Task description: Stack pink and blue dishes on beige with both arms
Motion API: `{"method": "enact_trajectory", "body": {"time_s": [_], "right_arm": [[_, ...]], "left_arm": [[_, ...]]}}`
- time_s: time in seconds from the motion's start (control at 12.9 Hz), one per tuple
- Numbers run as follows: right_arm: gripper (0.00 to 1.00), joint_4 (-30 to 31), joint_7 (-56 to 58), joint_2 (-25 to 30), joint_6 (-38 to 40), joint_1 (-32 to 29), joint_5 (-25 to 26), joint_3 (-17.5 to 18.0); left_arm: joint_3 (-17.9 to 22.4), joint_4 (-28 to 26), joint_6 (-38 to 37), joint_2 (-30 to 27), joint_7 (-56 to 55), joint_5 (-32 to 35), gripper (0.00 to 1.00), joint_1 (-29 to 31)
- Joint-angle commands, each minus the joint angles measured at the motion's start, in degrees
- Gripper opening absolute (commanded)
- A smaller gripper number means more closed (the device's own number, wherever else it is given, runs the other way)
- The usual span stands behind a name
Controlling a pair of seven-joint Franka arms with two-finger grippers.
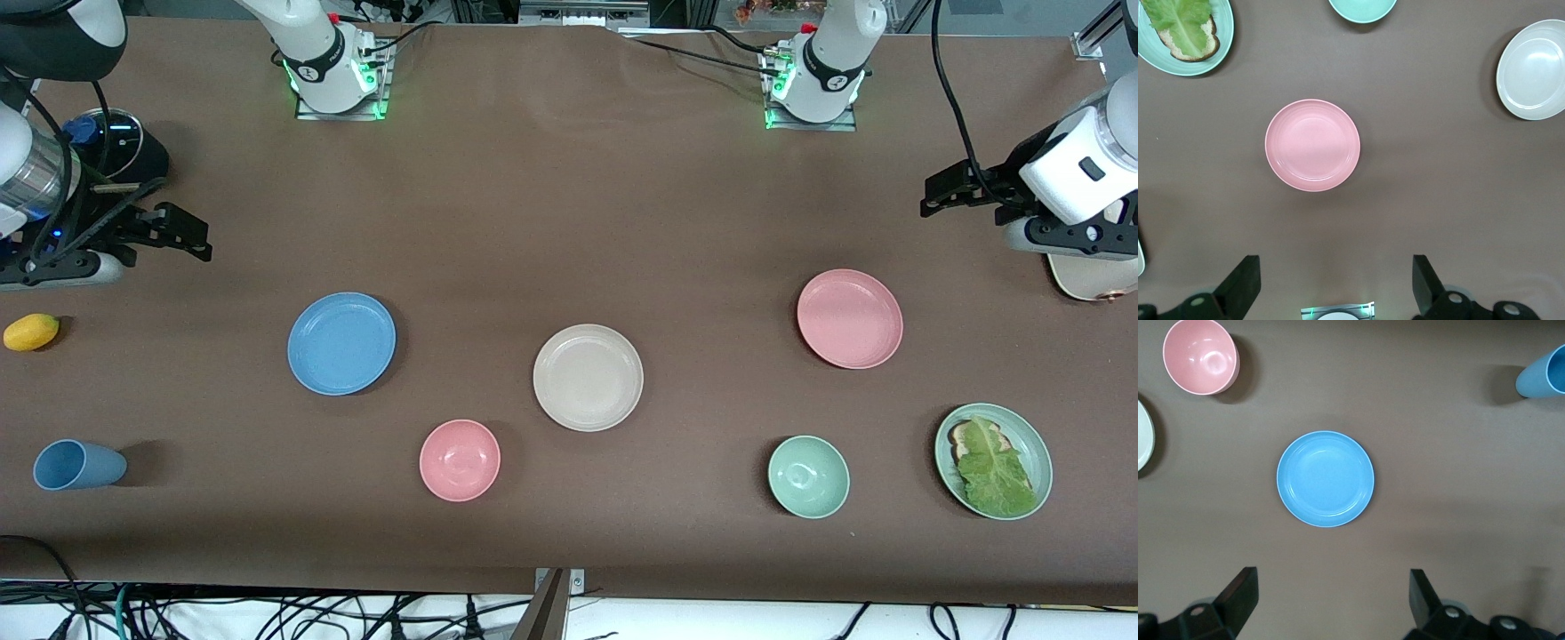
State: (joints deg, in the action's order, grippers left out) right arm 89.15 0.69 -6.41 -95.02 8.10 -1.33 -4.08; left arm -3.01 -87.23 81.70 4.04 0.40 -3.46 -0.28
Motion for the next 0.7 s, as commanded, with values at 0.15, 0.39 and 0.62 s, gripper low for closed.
{"method": "enact_trajectory", "body": {"time_s": [0.15,0.39,0.62], "right_arm": [[1.0,0.77,0.11,0.96,-0.6,-0.28,1.5,0.3],[1.0,0.68,0.1,0.96,-0.52,-0.19,1.42,0.3],[1.0,0.68,0.1,0.96,-0.34,-0.19,1.68,0.21]], "left_arm": [[-0.15,0.75,0.04,0.18,0.91,1.08,1.0,0.1],[-0.15,0.75,0.04,0.18,1.0,1.08,1.0,0.02],[-0.15,0.83,0.04,0.26,1.0,1.08,1.0,0.02]]}}
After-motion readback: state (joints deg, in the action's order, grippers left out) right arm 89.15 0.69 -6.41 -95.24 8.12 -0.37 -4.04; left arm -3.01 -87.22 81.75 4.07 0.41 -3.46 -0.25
